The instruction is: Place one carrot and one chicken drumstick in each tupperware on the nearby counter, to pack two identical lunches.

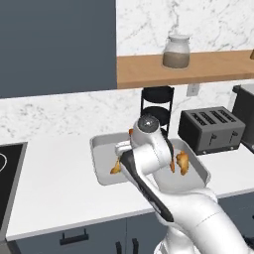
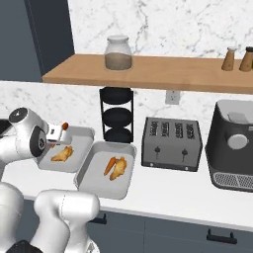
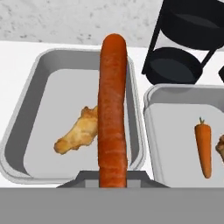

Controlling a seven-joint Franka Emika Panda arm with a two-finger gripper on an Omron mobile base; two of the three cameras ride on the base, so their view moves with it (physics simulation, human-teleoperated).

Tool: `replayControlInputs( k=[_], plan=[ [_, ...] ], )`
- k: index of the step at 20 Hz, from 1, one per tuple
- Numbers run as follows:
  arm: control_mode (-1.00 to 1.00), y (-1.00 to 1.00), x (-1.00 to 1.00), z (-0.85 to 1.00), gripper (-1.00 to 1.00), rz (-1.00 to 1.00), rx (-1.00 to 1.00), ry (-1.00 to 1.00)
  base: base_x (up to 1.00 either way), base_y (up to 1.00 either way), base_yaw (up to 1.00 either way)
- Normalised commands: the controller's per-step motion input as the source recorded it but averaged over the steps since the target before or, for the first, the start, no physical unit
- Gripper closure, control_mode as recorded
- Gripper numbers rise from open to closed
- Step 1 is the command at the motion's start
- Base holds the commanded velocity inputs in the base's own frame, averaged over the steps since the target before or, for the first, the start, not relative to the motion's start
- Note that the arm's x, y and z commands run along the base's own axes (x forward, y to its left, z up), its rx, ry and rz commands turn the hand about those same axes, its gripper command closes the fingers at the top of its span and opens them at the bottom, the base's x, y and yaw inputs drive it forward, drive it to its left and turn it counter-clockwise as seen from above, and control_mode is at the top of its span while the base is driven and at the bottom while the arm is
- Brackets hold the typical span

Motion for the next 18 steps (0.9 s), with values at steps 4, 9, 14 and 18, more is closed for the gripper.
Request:
replayControlInputs(
  k=[4, 9, 14, 18],
  plan=[
    [-1.0, 0.05, 1.0, -0.53, 1.0, 0.0, 0.0, 0.0, 0.0, 0.0, 0.0],
    [-1.0, 0.64, 1.0, -0.24, 1.0, -0.09, 0.04, 0.0, 0.0, 0.0, 0.0],
    [-1.0, 0.9, 0.73, -0.01, -1.0, -0.15, 0.1, 0.13, 0.0, 0.0, 0.0],
    [-1.0, 0.58, 0.07, 0.03, -1.0, -0.13, 0.09, 0.27, 0.0, 0.0, 0.0]
  ],
)
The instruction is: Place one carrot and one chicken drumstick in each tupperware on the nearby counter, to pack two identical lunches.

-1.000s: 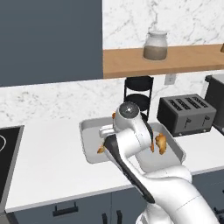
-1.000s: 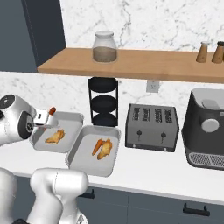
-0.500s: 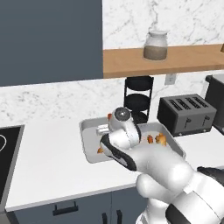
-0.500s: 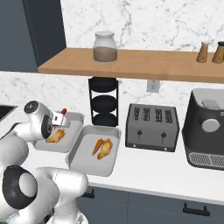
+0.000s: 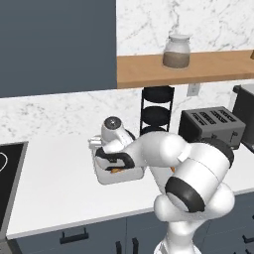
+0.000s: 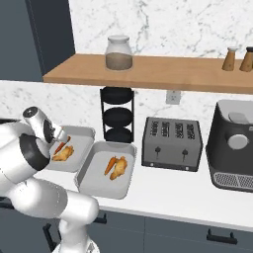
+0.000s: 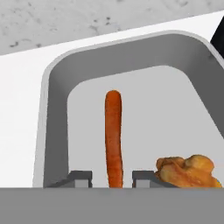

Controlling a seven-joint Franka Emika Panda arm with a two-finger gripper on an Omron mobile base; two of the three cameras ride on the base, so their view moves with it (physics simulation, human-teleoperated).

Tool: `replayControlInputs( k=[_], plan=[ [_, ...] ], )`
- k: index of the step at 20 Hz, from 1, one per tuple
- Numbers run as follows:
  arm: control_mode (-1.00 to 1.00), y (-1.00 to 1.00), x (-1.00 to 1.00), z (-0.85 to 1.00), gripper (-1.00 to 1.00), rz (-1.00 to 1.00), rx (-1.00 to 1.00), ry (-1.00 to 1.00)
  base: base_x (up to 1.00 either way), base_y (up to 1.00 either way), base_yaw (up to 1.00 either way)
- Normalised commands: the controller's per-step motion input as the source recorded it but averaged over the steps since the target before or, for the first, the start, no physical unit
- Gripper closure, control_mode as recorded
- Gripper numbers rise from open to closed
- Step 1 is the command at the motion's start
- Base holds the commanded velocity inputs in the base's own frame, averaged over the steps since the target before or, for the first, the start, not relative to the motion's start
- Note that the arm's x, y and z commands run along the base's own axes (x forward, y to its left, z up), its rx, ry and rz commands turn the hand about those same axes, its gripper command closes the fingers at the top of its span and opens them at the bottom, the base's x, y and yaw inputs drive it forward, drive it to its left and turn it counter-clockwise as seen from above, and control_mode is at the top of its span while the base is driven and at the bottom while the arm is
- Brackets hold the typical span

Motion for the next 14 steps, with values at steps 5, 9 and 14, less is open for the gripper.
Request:
replayControlInputs(
  k=[5, 9, 14],
  plan=[
    [-1.0, 0.18, 0.15, 0.04, -1.0, -0.09, 0.01, 0.16, 0.0, 0.0, 0.0],
    [-1.0, -0.53, -0.91, 0.59, -1.0, -0.14, 0.22, -0.04, 0.0, 0.0, 0.0],
    [-1.0, -1.0, -1.0, 0.1, -1.0, -0.01, 0.2, -0.39, 0.0, 0.0, 0.0]
  ],
)
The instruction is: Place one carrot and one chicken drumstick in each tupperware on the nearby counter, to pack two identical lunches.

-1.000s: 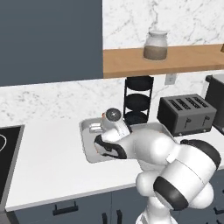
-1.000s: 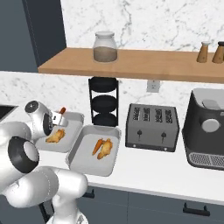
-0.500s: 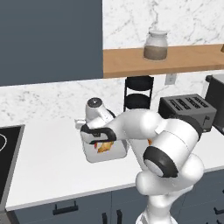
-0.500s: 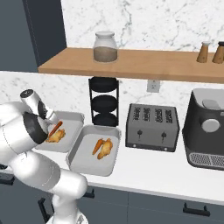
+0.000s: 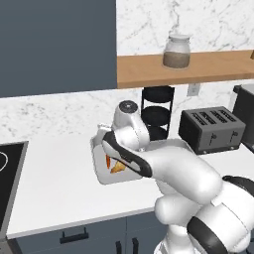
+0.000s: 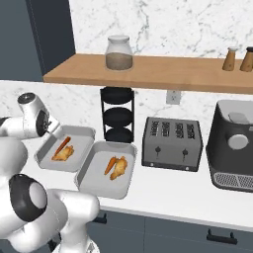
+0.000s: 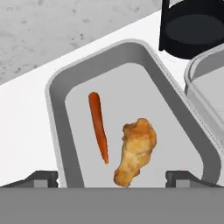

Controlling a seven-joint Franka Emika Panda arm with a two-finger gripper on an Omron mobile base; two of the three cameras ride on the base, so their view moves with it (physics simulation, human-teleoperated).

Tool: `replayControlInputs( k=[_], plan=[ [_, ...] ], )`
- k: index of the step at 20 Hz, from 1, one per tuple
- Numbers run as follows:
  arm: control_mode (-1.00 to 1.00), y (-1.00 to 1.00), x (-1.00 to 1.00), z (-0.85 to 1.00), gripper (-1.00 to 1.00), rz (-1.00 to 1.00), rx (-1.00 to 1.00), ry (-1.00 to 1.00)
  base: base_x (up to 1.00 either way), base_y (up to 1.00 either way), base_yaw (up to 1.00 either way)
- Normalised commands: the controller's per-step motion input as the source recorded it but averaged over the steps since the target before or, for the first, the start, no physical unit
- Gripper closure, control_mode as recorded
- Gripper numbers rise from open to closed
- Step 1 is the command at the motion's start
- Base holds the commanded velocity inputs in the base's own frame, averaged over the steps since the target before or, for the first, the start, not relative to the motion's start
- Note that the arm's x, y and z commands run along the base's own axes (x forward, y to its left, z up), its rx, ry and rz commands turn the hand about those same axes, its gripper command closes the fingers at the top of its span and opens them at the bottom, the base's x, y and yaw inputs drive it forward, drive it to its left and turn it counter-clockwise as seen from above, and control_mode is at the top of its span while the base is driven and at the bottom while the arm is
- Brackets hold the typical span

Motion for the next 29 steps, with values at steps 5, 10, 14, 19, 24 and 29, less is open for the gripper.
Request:
replayControlInputs(
  k=[5, 10, 14, 19, 24, 29],
  plan=[
    [-1.0, -0.93, -1.0, 0.43, -1.0, 0.0, 0.18, -0.64, 0.0, 0.0, 0.0],
    [-1.0, -0.77, -1.0, 0.72, -1.0, 0.0, 0.1, -0.76, 0.0, 0.0, 0.0],
    [-1.0, -0.82, -1.0, 1.0, -1.0, -0.02, 0.16, -0.67, 0.0, 0.0, 0.0],
    [-1.0, -0.72, -1.0, 0.99, -1.0, -0.07, 0.25, -0.51, 0.0, 0.0, 0.0],
    [-1.0, -0.38, -0.88, 0.28, -1.0, 0.0, 0.05, -0.17, 0.0, 0.0, 0.0],
    [-1.0, -0.01, -0.08, 0.0, -1.0, 0.0, 0.0, -0.02, 0.0, 0.0, 0.0]
  ],
)
